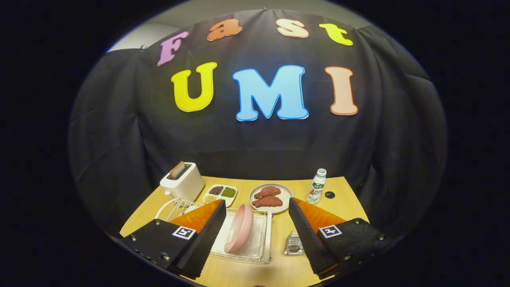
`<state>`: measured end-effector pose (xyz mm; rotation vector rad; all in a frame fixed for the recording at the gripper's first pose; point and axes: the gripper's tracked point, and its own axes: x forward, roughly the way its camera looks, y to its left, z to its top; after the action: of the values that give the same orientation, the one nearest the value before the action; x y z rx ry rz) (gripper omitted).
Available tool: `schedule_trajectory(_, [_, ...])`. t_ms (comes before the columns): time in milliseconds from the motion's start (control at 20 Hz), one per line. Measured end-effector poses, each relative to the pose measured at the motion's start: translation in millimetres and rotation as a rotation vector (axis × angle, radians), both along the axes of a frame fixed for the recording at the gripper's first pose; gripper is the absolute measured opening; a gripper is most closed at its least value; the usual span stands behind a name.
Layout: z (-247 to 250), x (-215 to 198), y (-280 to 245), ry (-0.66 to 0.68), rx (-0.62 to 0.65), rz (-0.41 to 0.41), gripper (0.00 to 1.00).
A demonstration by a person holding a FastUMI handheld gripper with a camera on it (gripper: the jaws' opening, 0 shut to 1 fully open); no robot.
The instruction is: Take the plate from the dish rack, then take the spoon from the basket and place it into the plate.
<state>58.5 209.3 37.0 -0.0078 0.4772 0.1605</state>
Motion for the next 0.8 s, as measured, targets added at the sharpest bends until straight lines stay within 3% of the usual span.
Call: schedule_trajectory(800, [-106,50,34,0.487,-0.213,-0.057,0.96])
